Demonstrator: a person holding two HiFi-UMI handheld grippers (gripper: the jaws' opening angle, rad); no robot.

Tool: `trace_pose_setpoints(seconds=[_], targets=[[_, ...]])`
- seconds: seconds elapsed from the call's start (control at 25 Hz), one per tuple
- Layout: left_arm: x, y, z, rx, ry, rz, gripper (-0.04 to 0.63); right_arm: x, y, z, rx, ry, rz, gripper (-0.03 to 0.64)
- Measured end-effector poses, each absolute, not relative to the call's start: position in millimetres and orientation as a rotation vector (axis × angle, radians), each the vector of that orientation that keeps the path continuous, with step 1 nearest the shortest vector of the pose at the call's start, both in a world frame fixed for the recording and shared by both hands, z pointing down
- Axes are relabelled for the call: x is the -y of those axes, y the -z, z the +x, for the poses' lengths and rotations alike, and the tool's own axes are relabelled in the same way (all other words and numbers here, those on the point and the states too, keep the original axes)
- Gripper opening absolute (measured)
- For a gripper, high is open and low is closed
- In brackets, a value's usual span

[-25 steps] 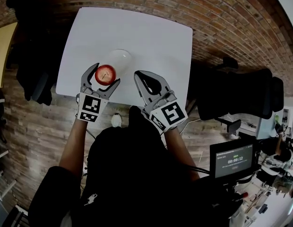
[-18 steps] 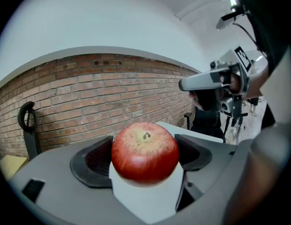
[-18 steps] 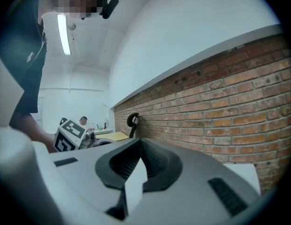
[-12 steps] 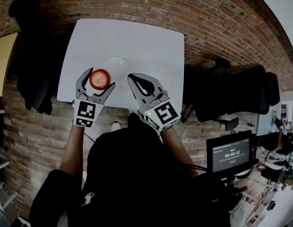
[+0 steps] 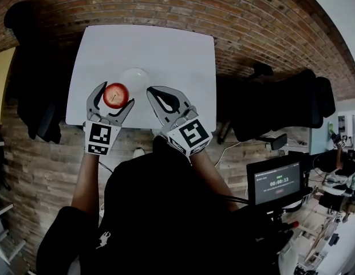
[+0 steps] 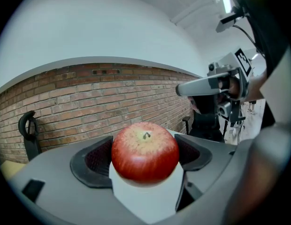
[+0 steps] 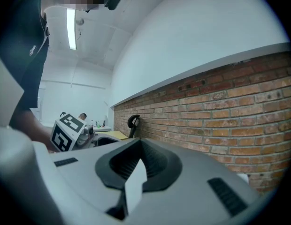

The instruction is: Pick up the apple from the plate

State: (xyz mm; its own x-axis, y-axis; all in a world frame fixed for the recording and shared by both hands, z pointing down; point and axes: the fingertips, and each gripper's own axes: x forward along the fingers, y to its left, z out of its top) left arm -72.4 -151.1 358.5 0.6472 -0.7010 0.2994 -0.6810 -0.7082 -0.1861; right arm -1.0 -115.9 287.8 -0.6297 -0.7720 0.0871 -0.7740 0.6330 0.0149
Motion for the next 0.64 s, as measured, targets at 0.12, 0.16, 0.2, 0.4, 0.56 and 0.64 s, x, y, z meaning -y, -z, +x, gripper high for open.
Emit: trace_pose_setpoints(seconds=[0.12,0.16,0.2,0.4,0.56,0.64], targets=[[136,-348,-77,-1.172,0.543,-2.795,0.413,100,-278,-8,2.763,-0.025,1.306,0.002],[133,-347,-77,-1.17,0.543,-2.795,0.413,98,-277,-8,2.762,-0.023,1.305,0.002],[132,-347,-75,-1.166,0.544,-2.797,0.413,96,-277,-6,2.76,-0.025,1.305,0.003],[135,-351,-67,-1.154,0.551,-2.808,0.413,99,-283,2,2.746,-0.043,1.312,0.002],[145,-357,-64,-1.155,0.552,-2.81,0.413,108,-290,7,2.738,-0.05,1.31,0.003],[150,-363,-62,-1.156,0.558,-2.814,0.413,112,-296,9,2.734,-0.057,1.308,0.002]])
